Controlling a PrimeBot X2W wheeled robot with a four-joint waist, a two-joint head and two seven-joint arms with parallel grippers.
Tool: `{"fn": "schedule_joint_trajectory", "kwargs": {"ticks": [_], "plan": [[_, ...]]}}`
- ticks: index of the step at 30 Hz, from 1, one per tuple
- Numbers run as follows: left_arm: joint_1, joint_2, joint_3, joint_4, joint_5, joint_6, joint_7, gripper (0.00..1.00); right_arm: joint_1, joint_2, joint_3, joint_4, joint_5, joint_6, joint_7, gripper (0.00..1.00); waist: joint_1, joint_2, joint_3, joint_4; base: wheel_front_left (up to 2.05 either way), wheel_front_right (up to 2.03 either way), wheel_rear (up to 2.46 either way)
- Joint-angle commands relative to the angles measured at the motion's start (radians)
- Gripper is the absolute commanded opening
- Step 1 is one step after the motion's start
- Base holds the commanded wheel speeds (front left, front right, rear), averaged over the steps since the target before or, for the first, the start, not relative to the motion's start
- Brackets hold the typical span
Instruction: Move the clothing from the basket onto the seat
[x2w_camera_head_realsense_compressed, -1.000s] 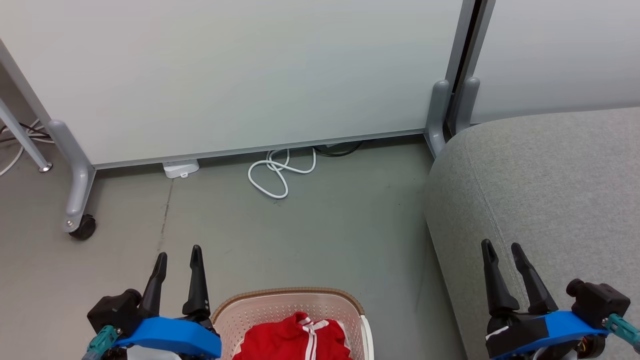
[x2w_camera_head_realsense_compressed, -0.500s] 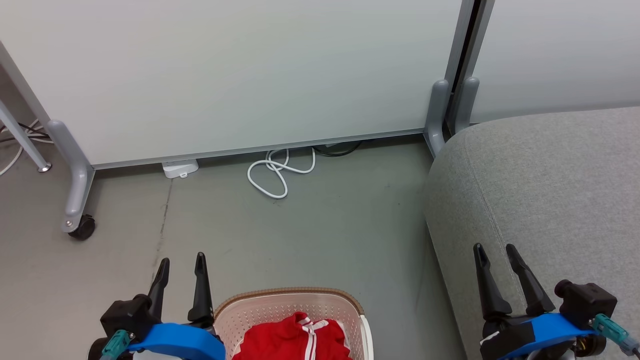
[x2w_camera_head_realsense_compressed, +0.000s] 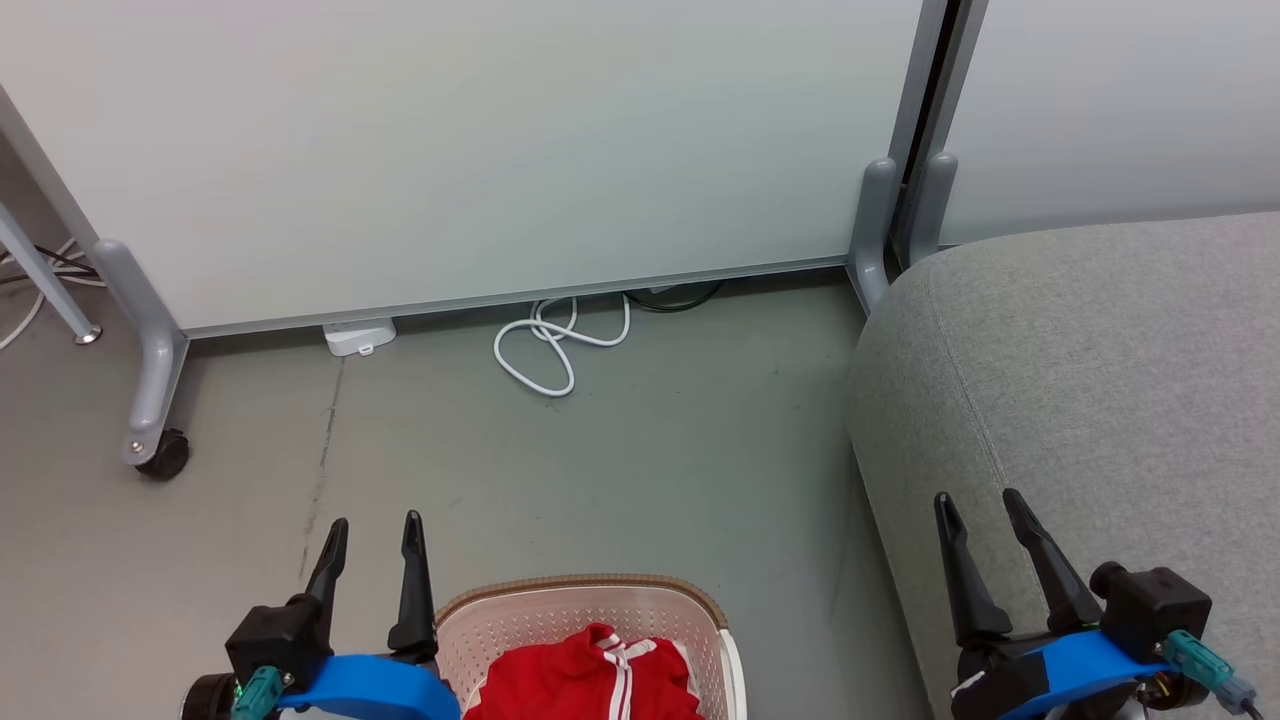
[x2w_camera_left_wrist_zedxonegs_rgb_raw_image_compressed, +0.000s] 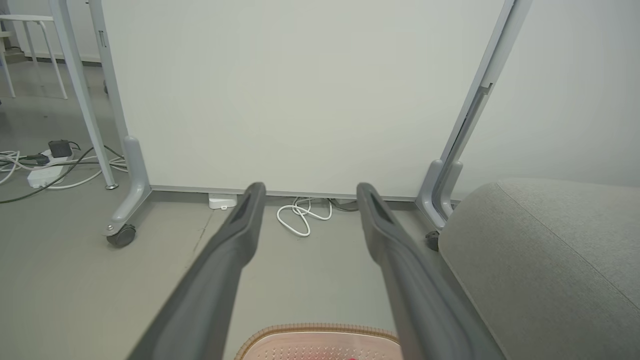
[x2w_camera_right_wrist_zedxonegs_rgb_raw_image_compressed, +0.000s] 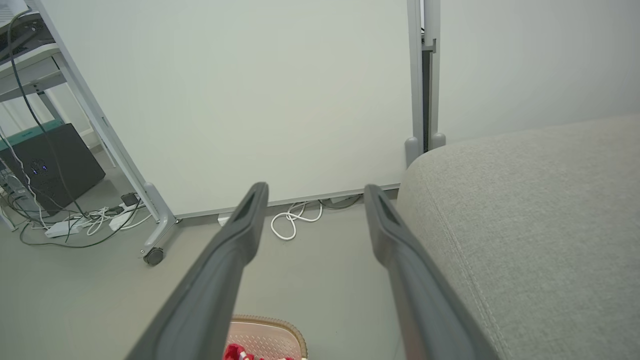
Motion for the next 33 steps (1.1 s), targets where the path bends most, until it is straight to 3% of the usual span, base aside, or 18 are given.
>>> {"fn": "schedule_joint_trajectory", "kwargs": {"ticks": [1,14,33], "plan": [[0.000,0.001,-0.002,0.002,0.018,0.008,-0.007,1.00,0.012,-0.007,0.004,-0.003,-0.021,0.002,-0.008,1.00,0.0000,0.0000,0.000,-0.001,0.00,0.00,0.00],[0.014,0.007,-0.021,0.015,0.087,0.015,-0.031,1.00,0.022,-0.007,0.003,-0.011,-0.093,0.002,-0.024,1.00,0.0000,0.0000,-0.004,-0.005,0.00,0.00,0.00],[0.012,0.014,-0.018,0.004,0.068,0.025,-0.030,1.00,0.001,-0.007,0.018,-0.015,-0.077,0.001,-0.022,1.00,0.0000,0.0000,0.025,-0.020,0.00,0.00,0.00]]}}
